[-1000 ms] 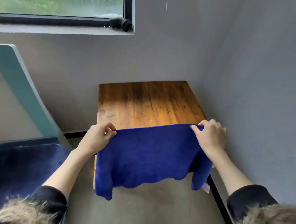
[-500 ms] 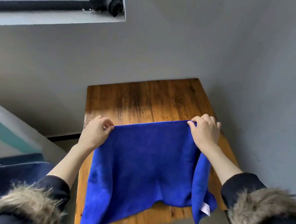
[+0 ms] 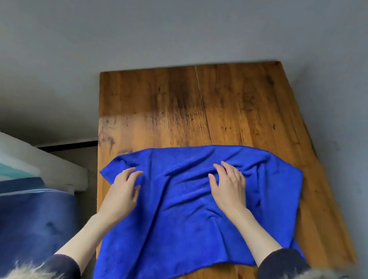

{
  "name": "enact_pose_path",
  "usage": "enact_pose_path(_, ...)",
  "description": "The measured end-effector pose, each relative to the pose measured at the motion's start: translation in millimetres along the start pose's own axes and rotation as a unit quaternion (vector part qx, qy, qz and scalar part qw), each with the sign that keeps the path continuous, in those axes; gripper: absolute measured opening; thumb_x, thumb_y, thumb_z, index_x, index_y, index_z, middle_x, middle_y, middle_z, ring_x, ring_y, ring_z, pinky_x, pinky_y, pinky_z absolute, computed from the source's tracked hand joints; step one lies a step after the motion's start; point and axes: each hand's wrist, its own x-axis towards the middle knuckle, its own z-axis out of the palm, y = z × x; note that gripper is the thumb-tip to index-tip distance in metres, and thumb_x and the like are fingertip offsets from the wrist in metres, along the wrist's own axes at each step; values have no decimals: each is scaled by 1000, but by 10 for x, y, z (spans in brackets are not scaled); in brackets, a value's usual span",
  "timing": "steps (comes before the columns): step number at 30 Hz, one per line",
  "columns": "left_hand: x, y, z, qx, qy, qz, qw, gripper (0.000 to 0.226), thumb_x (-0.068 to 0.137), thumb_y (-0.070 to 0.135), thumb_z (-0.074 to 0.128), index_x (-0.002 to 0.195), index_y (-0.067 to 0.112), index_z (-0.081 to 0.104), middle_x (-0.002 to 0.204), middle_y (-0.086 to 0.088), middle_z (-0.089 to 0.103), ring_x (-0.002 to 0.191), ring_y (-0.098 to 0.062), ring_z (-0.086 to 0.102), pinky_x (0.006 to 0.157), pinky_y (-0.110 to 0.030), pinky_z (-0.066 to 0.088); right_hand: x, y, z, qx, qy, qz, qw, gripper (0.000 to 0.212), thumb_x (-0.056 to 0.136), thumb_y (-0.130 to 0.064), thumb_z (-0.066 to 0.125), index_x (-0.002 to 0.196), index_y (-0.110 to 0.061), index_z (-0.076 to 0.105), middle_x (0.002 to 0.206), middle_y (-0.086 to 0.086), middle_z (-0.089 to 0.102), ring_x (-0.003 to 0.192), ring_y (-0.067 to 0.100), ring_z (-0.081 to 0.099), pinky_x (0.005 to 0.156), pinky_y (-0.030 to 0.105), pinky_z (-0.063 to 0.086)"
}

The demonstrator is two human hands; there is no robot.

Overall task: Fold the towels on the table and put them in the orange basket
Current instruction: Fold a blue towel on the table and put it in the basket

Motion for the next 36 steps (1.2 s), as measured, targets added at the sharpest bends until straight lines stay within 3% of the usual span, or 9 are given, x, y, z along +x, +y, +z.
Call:
enact_pose_path(3, -1, -153, 169, 43, 19, 40, 998, 46, 91, 10, 54, 135, 1, 43, 147, -20, 33, 138, -38, 26, 111, -43, 26, -66, -322, 374, -35, -25, -14, 999, 51, 96, -44, 37, 142, -22, 34, 155, 2, 20, 143, 18, 11, 114, 45, 2)
enact_pose_path(6, 64, -321, 248, 102, 8, 63, 993, 59, 92, 37, 51, 142, 10, 36, 152, -12, 24, 142, -34, 15, 114, -44, 18, -26, -605, 647, -53, -18, -40, 998, 58, 93, -49, 40, 145, -23, 29, 156, 3, 14, 145, 19, 5, 113, 52, -4)
enact_pose_path(10, 166, -626, 144, 143, 11, 91, 986, 69, 84, 58, 34, 141, 19, 39, 151, -8, 28, 141, -32, 22, 112, -45, 22, 19, -835, 921, -64, -32, -21, 997, 63, 93, -54, 34, 147, -25, 21, 158, 1, 3, 145, 21, -2, 113, 54, -3)
enact_pose_path(15, 321, -876, -92, 81, 155, 135, 975, 33, 90, 26, 44, 112, 13, 64, 121, -10, 58, 112, -32, 54, 85, -41, 39, -22, -880, 1067, -88, -7, -18, 996, 66, 91, -53, 41, 147, -25, 21, 157, 1, 5, 145, 25, 2, 112, 55, -4)
enact_pose_path(18, 508, -961, -244, -8, 224, -10, 974, 31, 89, 11, 52, 119, 10, 57, 119, -14, 53, 106, -34, 46, 85, -42, 36, -22, -904, 1093, -88, 12, -15, 996, 64, 91, -54, 38, 145, -22, 29, 156, 4, 16, 143, 28, 13, 112, 58, 3)
enact_pose_path(20, 646, -1032, -313, -64, 198, -123, 970, 38, 89, 20, 58, 125, 8, 52, 121, -16, 50, 111, -33, 42, 93, -40, 34, -27, -920, 1111, -94, 21, -12, 995, 64, 89, -55, 30, 144, -20, 33, 154, 6, 22, 142, 30, 17, 111, 60, 8)
enact_pose_path(23, 775, -1124, -346, -154, 156, -183, 958, 20, 88, 24, 58, 103, 10, 60, 104, -7, 61, 105, -28, 51, 85, -29, 37, -32, -914, 1145, -99, 35, -12, 994, 64, 89, -54, 28, 142, -20, 36, 153, 7, 26, 141, 31, 22, 110, 61, 11)
enact_pose_path(29, 950, -1215, -534, -120, 199, -114, 966, 5, 87, 14, 57, 87, 11, 60, 89, -3, 52, 89, -26, 52, 74, -19, 30, -34, -912, 1179, -98, 52, -19, 994, 64, 88, -53, 32, 141, -19, 38, 152, 7, 27, 140, 31, 24, 109, 61, 13)
enact_pose_path(36, 1145, -1213, -719, -33, 196, -76, 977, 26, 88, 6, 49, 112, 7, 59, 111, -19, 50, 104, -36, 51, 90, -46, 41, 53, -989, 1020, -82, 75, -25, 993, 62, 86, -55, 35, 133, -18, 51, 147, 13, 37, 135, 33, 34, 106, 65, 15)
